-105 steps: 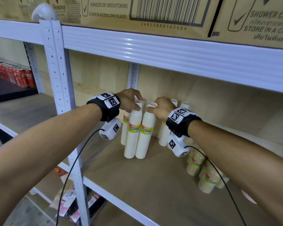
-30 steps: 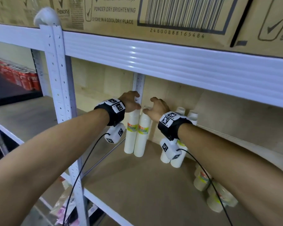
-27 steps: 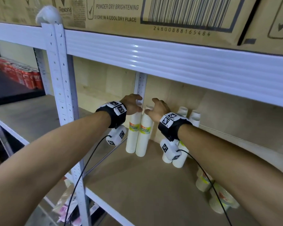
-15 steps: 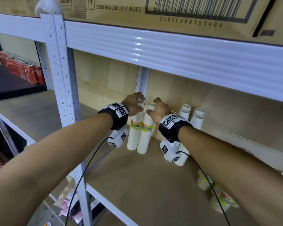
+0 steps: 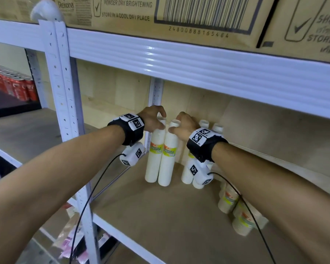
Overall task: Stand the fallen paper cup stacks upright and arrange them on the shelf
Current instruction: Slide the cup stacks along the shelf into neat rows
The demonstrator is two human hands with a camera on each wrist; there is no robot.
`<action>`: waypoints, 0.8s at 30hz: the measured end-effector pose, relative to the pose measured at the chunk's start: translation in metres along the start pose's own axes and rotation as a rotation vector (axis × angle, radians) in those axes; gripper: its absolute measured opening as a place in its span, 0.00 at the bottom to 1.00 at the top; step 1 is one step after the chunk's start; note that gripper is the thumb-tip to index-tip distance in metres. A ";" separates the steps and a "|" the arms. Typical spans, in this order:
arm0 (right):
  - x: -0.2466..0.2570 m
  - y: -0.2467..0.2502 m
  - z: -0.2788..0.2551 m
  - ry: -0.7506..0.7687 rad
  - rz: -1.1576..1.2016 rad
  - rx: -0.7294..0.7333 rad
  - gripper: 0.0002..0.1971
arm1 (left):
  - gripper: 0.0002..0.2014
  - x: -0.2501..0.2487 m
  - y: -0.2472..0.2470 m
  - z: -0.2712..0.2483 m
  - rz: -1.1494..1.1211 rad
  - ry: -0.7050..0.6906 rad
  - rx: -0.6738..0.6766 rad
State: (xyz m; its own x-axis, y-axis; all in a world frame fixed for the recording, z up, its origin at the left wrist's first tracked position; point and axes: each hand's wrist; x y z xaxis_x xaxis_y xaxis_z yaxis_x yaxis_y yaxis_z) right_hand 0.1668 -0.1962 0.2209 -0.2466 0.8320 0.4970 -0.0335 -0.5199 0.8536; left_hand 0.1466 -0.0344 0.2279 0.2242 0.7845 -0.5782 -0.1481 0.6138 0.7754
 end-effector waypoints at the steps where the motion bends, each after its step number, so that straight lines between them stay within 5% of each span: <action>1: -0.002 0.005 -0.002 -0.010 -0.008 0.002 0.25 | 0.17 -0.006 0.000 0.000 0.003 -0.005 0.014; 24: -0.073 0.070 -0.045 -0.179 -0.010 -0.033 0.28 | 0.16 -0.084 -0.058 0.017 -0.056 -0.136 0.163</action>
State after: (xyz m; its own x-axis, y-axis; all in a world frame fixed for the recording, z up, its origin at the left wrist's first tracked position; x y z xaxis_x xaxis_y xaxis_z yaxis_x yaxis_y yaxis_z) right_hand 0.1390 -0.3021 0.2378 -0.0694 0.8567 0.5112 -0.0672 -0.5153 0.8544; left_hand 0.1525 -0.1376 0.2354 0.3574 0.7239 -0.5901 0.0232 0.6248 0.7805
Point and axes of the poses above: each hand's wrist, its own z-axis towards the middle knuckle, its own y-axis out of the back of the hand, x = y × z, and after that the axes turned 9 degrees about -y, right-handed
